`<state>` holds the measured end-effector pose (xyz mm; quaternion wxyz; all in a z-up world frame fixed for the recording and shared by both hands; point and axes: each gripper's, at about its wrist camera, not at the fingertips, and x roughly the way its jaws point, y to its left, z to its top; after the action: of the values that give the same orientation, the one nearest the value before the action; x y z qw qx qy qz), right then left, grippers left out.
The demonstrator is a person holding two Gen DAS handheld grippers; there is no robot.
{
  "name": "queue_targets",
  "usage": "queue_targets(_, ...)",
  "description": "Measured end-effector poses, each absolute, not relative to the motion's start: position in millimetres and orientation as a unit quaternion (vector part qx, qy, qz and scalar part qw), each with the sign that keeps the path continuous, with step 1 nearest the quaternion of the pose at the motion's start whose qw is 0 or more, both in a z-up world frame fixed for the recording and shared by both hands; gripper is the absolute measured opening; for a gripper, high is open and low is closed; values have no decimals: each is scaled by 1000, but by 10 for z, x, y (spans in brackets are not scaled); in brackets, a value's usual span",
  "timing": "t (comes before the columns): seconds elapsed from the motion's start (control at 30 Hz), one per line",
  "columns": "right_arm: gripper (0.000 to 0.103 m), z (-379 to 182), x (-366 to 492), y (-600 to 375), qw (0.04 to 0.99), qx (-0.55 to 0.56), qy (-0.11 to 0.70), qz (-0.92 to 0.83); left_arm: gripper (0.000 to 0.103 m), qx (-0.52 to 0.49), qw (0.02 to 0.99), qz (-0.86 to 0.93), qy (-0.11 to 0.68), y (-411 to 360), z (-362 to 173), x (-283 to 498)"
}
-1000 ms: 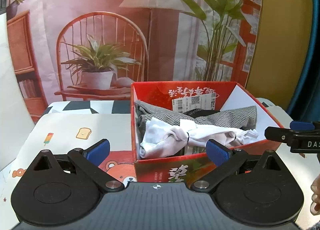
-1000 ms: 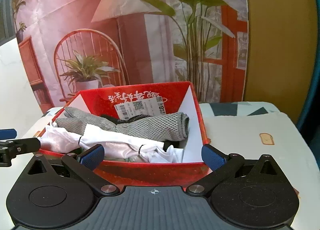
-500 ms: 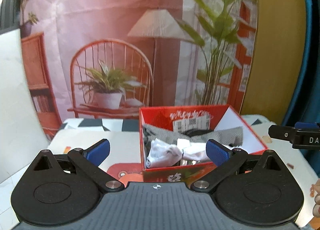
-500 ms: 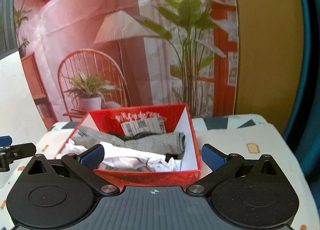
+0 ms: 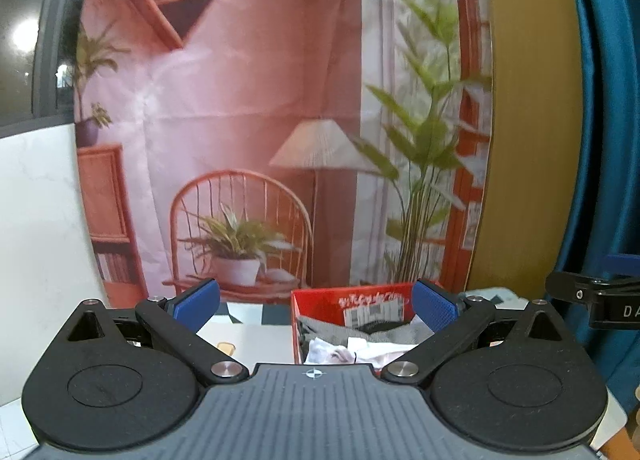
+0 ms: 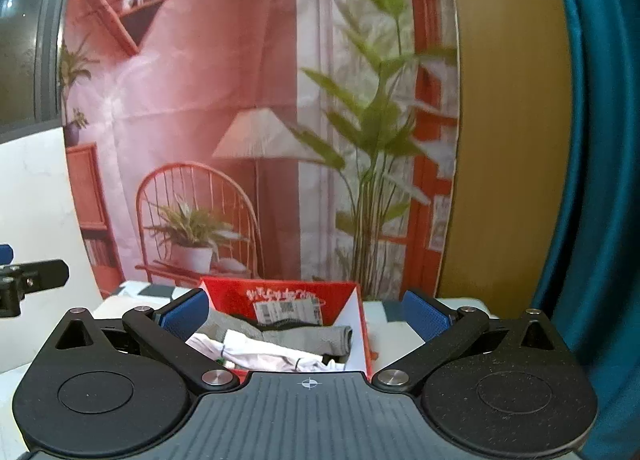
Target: Organize soft objects
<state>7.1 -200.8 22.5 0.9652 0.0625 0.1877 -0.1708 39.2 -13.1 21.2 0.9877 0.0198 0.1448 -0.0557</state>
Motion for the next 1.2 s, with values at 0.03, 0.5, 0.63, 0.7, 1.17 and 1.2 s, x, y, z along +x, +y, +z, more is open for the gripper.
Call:
queue_targets(0.03,103,273,1,-1977,966,63,183,-171,103,18,988,-55,141,-124,231,340)
queue_targets(0.5,103,440,-450,-1791,967,68,165,-182,103,10,990,-44,136,-55,210,39)
queue_targets(0.63,103,430,-463,-1816,966,74,165,-186,103,11,989,-45,139,-52,196,35)
queue_targets(0.7,103,419,-468,-1826,965,77,166,-186,103,11,989,-45,141,-54,187,40)
queue_targets(1.17,103,348,-442,-1836,962,84,181,-187,103,11,987,-45,156,-41,137,50)
queue_targets(1.2,103,356,-435,-1837,962,84,181,-187,103,11,987,-45,157,-40,137,51)
